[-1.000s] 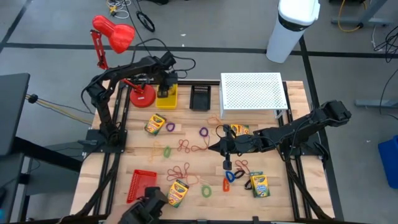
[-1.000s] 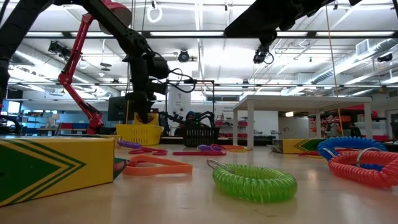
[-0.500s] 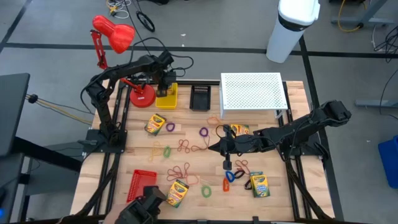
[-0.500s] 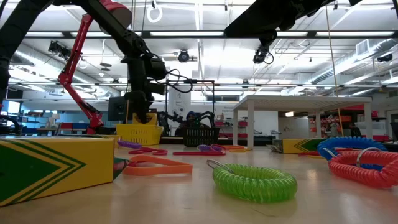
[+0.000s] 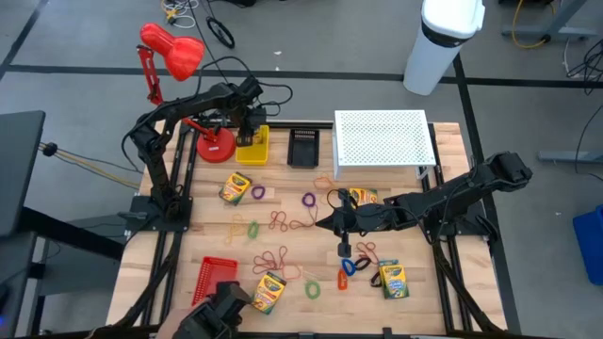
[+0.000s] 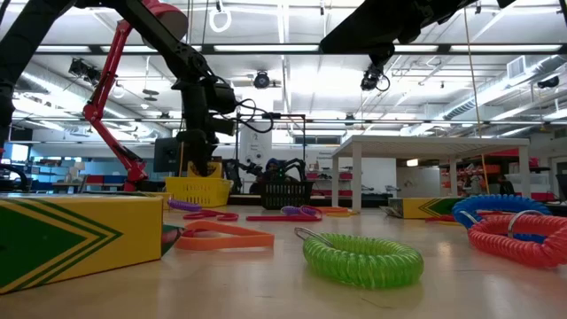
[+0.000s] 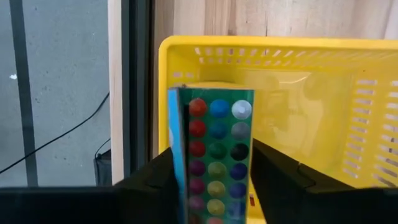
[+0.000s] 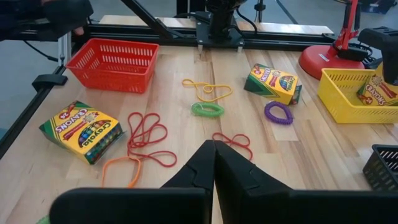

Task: Pick & Place Office Desk Supplies
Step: Put the middle yellow crayon box into the yellow bin, then put the violet spiral keychain into the black bin

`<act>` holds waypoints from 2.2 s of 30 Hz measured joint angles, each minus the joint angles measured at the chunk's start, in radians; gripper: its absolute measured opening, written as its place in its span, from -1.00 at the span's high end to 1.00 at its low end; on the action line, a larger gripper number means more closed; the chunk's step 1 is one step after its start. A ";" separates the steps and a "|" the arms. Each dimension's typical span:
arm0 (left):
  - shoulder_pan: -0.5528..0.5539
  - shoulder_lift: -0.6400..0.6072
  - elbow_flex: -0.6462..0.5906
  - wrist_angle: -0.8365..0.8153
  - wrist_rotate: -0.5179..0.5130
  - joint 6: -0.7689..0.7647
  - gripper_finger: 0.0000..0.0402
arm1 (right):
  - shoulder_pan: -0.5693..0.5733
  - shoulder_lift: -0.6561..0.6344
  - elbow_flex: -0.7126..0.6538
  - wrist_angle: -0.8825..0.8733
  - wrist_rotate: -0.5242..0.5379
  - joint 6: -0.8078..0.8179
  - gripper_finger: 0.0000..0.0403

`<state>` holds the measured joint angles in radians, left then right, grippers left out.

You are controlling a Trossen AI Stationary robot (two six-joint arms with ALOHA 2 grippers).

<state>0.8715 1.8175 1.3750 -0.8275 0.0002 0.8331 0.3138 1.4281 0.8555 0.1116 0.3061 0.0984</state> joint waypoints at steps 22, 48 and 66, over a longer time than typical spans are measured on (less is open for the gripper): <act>-0.011 -0.181 0.000 0.001 -0.100 -0.011 -0.35 | 0.000 0.000 0.000 0.006 0.000 0.000 0.92; -0.273 -0.414 -0.041 0.110 0.158 -0.277 0.94 | 0.000 0.018 0.002 0.110 0.009 -0.029 0.92; -0.531 -0.478 -0.818 1.466 0.184 -0.642 0.96 | -0.015 0.016 -0.165 0.424 0.317 -0.055 0.98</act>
<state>0.3402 1.3392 0.5575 0.6385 0.1844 0.1909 0.2989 1.4445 0.6906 0.5361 0.6233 0.0439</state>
